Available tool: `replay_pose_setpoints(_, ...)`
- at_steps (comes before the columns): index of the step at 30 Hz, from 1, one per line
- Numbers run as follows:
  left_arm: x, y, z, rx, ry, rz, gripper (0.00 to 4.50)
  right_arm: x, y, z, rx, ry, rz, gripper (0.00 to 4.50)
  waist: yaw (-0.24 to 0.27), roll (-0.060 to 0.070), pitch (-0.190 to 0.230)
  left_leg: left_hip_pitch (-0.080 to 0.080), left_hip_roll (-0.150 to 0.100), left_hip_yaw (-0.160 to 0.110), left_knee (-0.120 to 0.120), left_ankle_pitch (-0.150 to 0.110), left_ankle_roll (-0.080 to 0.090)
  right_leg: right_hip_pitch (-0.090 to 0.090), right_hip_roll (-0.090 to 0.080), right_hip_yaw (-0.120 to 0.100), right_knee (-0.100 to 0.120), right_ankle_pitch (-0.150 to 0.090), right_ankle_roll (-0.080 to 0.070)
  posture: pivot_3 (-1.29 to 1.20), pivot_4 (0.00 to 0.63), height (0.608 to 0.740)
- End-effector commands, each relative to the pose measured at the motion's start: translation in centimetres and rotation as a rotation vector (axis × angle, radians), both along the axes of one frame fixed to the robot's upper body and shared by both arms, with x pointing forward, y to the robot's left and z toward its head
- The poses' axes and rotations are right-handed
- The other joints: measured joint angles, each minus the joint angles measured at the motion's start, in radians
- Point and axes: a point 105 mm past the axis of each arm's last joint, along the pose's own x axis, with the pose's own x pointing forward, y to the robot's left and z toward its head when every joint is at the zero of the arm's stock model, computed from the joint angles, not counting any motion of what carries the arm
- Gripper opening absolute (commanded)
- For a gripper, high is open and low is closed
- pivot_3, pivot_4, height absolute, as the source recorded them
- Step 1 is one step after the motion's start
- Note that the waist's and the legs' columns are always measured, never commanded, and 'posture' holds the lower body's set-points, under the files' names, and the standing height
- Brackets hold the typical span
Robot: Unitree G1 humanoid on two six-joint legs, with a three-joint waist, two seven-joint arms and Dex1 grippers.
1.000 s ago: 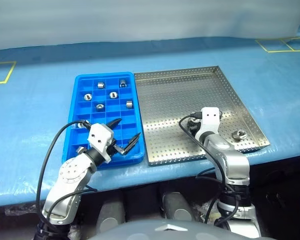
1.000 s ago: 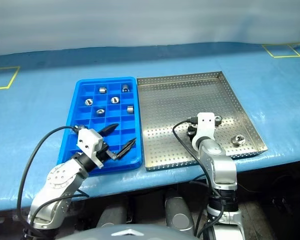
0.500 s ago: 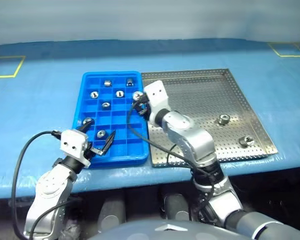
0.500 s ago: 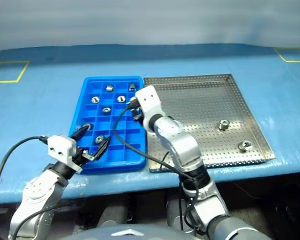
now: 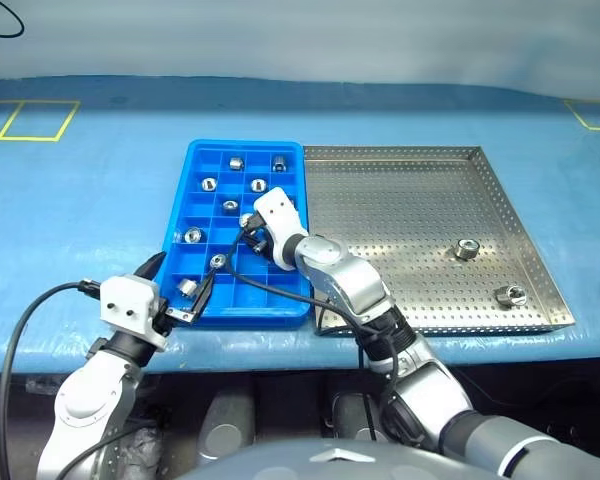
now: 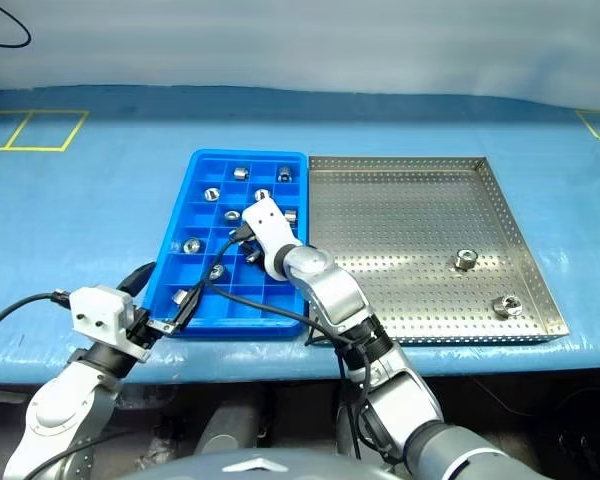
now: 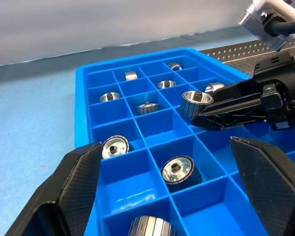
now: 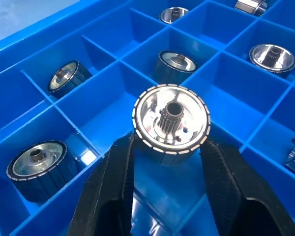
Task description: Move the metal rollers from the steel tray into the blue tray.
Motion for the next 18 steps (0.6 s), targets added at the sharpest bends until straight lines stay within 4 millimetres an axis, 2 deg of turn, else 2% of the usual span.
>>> replay_pose_setpoints(1, 0.4, -0.9, 0.9, -0.007, -0.041, -0.045, 4.5, -0.2, -1.2, 0.8, 0.03, 0.004, -0.027, 2.67, -0.001, 0.0, 0.0, 0.0, 0.0, 0.0, 0.0, 0.0, 0.0, 0.0, 0.0, 0.0, 0.0, 0.0, 0.0, 0.1, 0.15, 0.74)
replay_pose_setpoints(3, 0.8, -1.2, 0.9, -0.008, -0.043, -0.061, 4.5, -0.4, -1.7, 1.3, 0.04, -0.004, -0.039, 3.37, -0.003, 0.0, 0.0, 0.0, 0.0, 0.0, 0.0, 0.0, 0.0, 0.0, 0.0, 0.0, 0.0, 0.0, 0.0, 0.09, 0.15, 0.74)
replay_pose_setpoints(4, 1.0, -1.5, 1.0, -0.009, -0.047, -0.078, 4.5, -0.2, -2.5, 2.3, 0.058, -0.041, -0.073, 3.65, -0.003, 0.0, 0.0, 0.0, 0.0, 0.0, 0.0, 0.0, 0.0, 0.0, 0.0, 0.0, 0.0, 0.0, 0.0, 0.07, 0.15, 0.74)
replay_pose_setpoints(7, 1.6, -2.4, 1.2, -0.019, -0.057, -0.124, 4.5, 0.9, -5.7, 4.8, 0.099, -0.146, -0.228, 3.65, -0.005, 0.0, 0.0, 0.0, -0.001, 0.0, 0.001, 0.0, 0.0, 0.001, 0.0, 0.0, 0.0, 0.0, 0.0, 0.05, 0.15, 0.74)
replay_pose_setpoints(8, 1.7, -2.7, 1.3, -0.018, -0.057, -0.139, 4.5, 1.5, -7.2, 5.3, 0.107, -0.173, -0.307, 3.65, -0.007, 0.0, 0.0, 0.0, -0.001, 0.0, 0.002, 0.0, 0.0, 0.001, -0.001, 0.0, 0.0, 0.0, 0.001, 0.05, 0.15, 0.74)
replay_pose_setpoints(11, 2.4, -4.6, 1.3, -0.038, -0.065, -0.206, 4.5, 3.7, -16.5, 5.5, 0.043, -0.288, -0.759, 3.65, -0.012, 0.0, 0.0, 0.0, -0.001, 0.0, 0.002, 0.0, 0.0, 0.002, -0.001, 0.0, 0.0, 0.0, 0.001, 0.01, 0.15, 0.74)
replay_pose_setpoints(15, 2.9, -6.3, 1.1, -0.07, -0.057, -0.276, 4.5, 3.8, -23.2, 4.2, -0.057, -0.336, -1.085, 3.65, -0.032, 0.0, 0.0, 0.0, -0.002, 0.001, 0.002, 0.0, 0.0, 0.002, -0.001, 0.001, -0.001, 0.001, 0.0, -0.03, 0.15, 0.74)
replay_pose_setpoints(17, 3.1, -7.3, 0.9, -0.092, -0.049, -0.305, 4.5, 3.5, -25.9, 2.9, -0.084, -0.31, -1.22, 3.65, -0.051, 0.0, 0.0, 0.0, -0.002, 0.002, 0.001, 0.0, 0.0, 0.002, -0.001, 0.002, -0.001, 0.003, -0.002, -0.05, 0.15, 0.74)
replay_pose_setpoints(18, 3.2, -7.6, 0.8, -0.093, -0.046, -0.314, 4.5, 3.5, -26.6, 2.5, -0.088, -0.295, -1.252, 3.65, -0.06, 0.001, 0.0, 0.0, -0.002, 0.002, 0.0, 0.0, 0.0, 0.001, -0.001, 0.003, 0.0, 0.003, -0.002, -0.06, 0.15, 0.74)
